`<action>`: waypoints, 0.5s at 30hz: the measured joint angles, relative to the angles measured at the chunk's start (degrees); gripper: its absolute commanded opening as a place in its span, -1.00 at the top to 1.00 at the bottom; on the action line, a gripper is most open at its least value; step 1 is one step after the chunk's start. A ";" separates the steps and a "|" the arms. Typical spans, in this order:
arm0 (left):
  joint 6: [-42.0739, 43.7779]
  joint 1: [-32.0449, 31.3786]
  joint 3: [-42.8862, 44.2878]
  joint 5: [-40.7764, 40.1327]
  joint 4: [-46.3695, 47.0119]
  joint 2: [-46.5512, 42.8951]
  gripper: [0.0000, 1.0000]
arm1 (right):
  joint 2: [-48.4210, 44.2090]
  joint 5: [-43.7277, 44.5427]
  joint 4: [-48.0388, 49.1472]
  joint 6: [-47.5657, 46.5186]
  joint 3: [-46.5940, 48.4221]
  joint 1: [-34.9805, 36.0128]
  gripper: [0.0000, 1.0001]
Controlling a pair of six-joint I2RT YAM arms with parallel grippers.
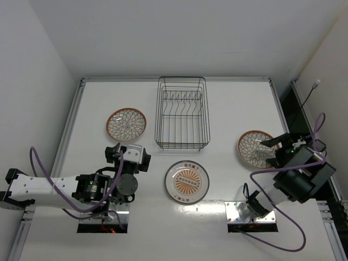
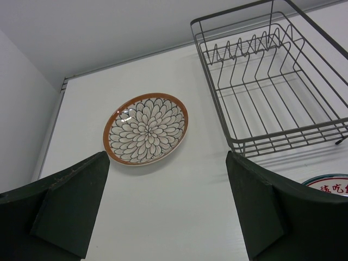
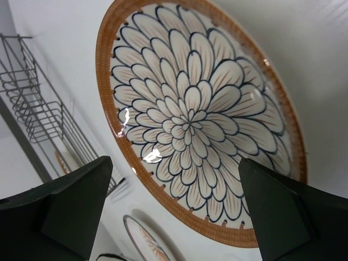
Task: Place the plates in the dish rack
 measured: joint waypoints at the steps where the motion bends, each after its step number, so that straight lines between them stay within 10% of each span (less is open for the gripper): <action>1: 0.00 0.00 0.00 0.02 0.00 0.00 -0.74 | 0.42 -0.98 0.07 -0.09 -0.15 -0.02 -1.00; 15: 0.00 0.00 0.00 0.02 0.00 0.00 -0.74 | -20.96 8.24 -3.48 -3.19 -1.66 -2.23 -1.00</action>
